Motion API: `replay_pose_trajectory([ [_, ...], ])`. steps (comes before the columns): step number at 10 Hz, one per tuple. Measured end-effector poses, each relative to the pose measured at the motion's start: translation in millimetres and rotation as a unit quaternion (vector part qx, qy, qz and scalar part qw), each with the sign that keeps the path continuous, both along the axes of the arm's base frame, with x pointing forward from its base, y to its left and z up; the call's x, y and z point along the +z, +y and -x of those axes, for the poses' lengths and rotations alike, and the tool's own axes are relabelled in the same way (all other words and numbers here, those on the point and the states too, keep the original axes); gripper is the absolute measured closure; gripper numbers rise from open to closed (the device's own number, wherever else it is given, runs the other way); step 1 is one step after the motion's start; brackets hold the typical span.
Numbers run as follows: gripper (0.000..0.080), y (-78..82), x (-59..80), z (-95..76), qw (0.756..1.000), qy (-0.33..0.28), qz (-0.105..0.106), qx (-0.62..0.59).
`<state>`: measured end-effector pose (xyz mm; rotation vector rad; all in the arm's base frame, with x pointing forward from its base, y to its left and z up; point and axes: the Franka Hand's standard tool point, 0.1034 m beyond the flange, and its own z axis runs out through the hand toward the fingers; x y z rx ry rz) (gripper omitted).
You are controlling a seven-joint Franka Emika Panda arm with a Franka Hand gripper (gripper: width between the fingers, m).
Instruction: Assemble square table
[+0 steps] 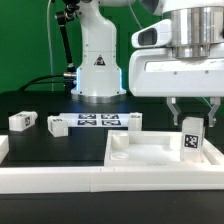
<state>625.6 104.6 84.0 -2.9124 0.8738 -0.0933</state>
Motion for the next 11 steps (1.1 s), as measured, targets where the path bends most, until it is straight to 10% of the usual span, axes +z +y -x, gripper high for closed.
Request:
replay_pose_trajectory([
  [3,0.0501,-7.4,-0.1,0.5,0.998,0.005,0.000,-0.056],
  [6,0.0247,-6.2,-0.4,0.6,0.998,0.005,-0.001,-0.056],
  [11,0.0151,-9.1,44.8,26.3,0.997,-0.018,0.010,0.079],
])
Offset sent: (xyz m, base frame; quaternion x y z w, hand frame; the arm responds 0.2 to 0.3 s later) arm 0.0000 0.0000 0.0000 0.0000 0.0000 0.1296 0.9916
